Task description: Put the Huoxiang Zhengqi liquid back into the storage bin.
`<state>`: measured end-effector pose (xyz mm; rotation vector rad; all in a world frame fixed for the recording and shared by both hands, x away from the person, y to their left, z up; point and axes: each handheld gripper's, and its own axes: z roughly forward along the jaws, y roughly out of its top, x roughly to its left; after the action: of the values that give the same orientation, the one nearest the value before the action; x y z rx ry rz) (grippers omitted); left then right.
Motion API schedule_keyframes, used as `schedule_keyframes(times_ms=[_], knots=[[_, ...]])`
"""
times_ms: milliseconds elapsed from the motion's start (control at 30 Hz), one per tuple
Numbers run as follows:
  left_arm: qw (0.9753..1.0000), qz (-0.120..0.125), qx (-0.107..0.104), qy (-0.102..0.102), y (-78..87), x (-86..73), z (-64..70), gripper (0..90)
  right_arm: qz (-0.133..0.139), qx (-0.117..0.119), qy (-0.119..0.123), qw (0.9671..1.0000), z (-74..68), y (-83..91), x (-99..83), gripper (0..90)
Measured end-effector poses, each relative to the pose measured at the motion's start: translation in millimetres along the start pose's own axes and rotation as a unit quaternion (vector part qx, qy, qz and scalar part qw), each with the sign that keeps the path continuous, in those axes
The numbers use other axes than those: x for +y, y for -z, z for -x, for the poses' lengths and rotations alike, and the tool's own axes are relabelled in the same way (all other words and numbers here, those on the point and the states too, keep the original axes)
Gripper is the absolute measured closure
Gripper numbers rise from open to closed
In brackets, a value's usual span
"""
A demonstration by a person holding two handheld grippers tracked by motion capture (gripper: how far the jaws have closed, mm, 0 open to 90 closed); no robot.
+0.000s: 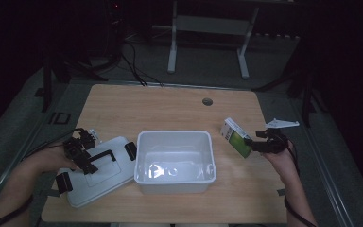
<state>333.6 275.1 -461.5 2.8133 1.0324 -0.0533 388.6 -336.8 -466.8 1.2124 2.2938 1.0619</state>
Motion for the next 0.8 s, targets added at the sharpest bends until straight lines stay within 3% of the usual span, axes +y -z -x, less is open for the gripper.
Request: schedule_keyframes(times_ms=[500, 600, 633, 800], knots=[[1.0, -0.008, 0.0, -0.001, -2.0, -0.6, 0.2, 30.9, -0.081, 0.019, 0.012, 0.9964, 1.3, -18.5, 11.9, 41.2], [1.0, -0.009, 0.001, -0.002, -2.1, -0.6, 0.5, 30.8, -0.087, 0.016, 0.014, 0.9959, 1.1, -19.5, 12.4, 41.7], [1.0, -0.006, 0.001, -0.001, -1.0, -0.5, 0.4, 30.8, -0.101, 0.012, 0.025, 0.9945, 1.2, -22.7, 14.7, 44.9], [1.0, -0.008, 0.001, -0.002, -0.5, -0.1, 0.8, 30.8, -0.129, 0.019, 0.034, 0.9908, 0.4, -27.2, 19.8, 48.5]])
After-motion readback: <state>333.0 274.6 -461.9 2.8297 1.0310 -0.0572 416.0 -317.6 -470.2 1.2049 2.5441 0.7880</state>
